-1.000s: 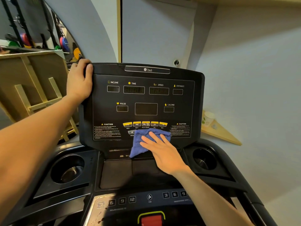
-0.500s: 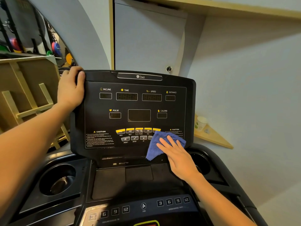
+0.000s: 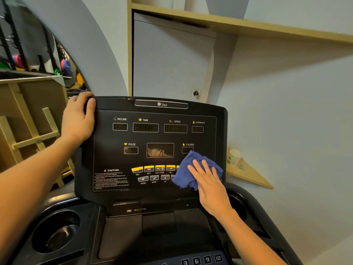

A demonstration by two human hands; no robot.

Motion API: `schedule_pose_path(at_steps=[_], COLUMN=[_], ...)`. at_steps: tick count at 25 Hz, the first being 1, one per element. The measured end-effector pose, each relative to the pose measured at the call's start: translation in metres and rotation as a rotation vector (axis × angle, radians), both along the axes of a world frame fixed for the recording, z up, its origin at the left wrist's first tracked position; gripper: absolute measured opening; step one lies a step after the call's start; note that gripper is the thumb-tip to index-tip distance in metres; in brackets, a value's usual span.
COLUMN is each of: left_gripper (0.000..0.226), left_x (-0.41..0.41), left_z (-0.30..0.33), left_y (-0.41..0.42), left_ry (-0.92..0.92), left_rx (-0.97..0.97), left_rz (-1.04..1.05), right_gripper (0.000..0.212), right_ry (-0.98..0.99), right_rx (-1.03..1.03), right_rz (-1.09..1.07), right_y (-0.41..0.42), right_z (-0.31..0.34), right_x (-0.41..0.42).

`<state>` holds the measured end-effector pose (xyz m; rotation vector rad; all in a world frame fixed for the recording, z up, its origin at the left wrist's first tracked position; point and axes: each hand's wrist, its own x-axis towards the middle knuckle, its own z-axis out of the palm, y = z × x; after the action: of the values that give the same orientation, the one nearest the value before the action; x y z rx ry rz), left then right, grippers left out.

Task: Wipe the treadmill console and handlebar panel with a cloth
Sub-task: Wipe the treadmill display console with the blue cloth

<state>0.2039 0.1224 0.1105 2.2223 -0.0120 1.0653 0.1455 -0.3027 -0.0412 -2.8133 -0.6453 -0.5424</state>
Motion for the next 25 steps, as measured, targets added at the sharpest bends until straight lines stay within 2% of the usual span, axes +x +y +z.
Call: schedule_pose_path(at_steps=[6,10,14,20,25], left_gripper=[0.035,0.024,0.035,0.034,0.033], left_x=[0.002,0.000,0.003,0.005,0.007], left_z=[-0.002,-0.001,-0.002,-0.004,-0.004], left_y=[-0.001,-0.001,0.001,0.003,0.004], left_ry=[0.000,0.000,-0.002,0.005,0.004], left_rx=[0.001,-0.016,-0.012,-0.010,-0.009], left_rz=[-0.002,-0.011,0.008,-0.002,-0.003], right_gripper=[0.061,0.059,0.059,0.058,0.068], right_ry=[-0.106,-0.139,-0.188,-0.243,-0.266], right_rx=[0.049,0.114,0.194,0.335,0.365], right_rz=[-0.051,-0.079,-0.095,-0.132,-0.164], right_y=[0.008,0.018,0.030,0.054,0.079], right_z=[0.033,0.059,0.082,0.092,0.100], right_x=[0.027,0.043,0.060,0.071,0.073])
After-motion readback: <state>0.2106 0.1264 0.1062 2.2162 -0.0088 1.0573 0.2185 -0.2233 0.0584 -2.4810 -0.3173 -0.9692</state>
